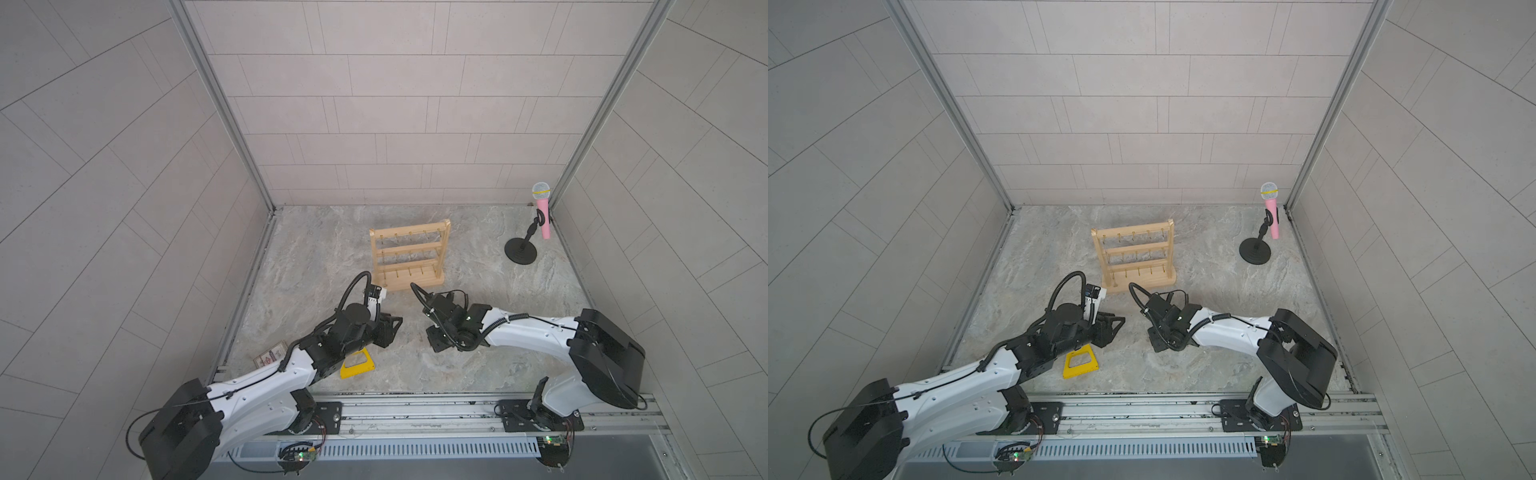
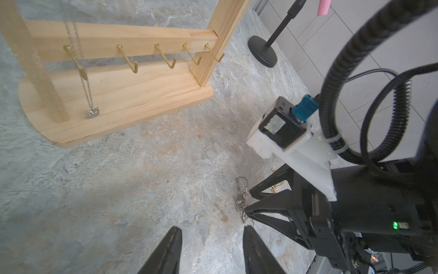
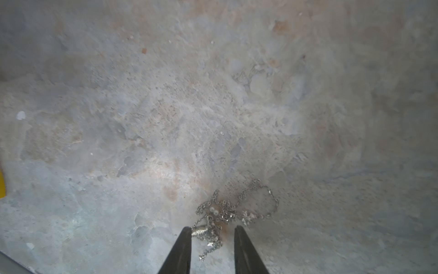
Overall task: Hang the necklace on the jewelry display stand
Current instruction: Pick up the necklace from the center of the board.
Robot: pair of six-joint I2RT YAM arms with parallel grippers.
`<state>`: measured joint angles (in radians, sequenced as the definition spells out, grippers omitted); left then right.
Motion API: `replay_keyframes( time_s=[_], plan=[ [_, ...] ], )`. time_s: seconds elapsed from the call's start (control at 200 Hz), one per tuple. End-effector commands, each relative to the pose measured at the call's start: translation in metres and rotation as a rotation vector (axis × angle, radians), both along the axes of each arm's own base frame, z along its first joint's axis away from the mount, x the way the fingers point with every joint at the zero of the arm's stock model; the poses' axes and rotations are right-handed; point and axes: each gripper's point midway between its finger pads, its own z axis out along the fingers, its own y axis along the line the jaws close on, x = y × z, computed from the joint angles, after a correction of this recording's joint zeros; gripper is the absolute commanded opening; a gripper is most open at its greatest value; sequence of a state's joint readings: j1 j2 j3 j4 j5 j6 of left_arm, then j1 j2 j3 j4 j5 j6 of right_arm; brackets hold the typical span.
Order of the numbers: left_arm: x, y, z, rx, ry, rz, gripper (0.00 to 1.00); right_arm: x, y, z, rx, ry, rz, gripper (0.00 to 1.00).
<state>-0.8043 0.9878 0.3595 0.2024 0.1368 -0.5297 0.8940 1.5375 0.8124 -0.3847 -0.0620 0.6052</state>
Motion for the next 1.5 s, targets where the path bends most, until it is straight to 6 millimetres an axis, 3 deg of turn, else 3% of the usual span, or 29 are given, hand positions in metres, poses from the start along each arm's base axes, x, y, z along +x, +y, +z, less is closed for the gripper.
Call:
replay_keyframes(
  time_s=[0.0, 0.365, 0.71, 1.186, 1.351, 1.496],
  plan=[
    [-0.001, 0.001, -0.002, -0.01, 0.025, 0.008, 0.47, 0.003, -0.005, -0.007, -0.026, -0.015, -0.032, 0.34],
    [0.001, -0.003, -0.002, -0.014, 0.028, -0.006, 0.46, 0.01, -0.018, -0.024, -0.067, 0.003, -0.071, 0.31],
    [0.002, -0.004, -0.006, -0.009, 0.04, -0.009, 0.45, 0.008, -0.017, -0.027, -0.054, 0.018, -0.073, 0.09],
    [0.003, -0.016, -0.002, -0.024, 0.059, -0.044, 0.44, 0.014, -0.008, 0.024, 0.054, -0.071, -0.086, 0.03],
    [-0.006, -0.03, -0.003, -0.028, 0.071, -0.147, 0.43, 0.013, -0.01, 0.04, 0.075, -0.095, -0.084, 0.02],
    [-0.021, -0.049, 0.002, -0.056, 0.031, -0.286, 0.44, 0.013, -0.007, 0.067, 0.116, -0.14, -0.069, 0.02]
  ],
)
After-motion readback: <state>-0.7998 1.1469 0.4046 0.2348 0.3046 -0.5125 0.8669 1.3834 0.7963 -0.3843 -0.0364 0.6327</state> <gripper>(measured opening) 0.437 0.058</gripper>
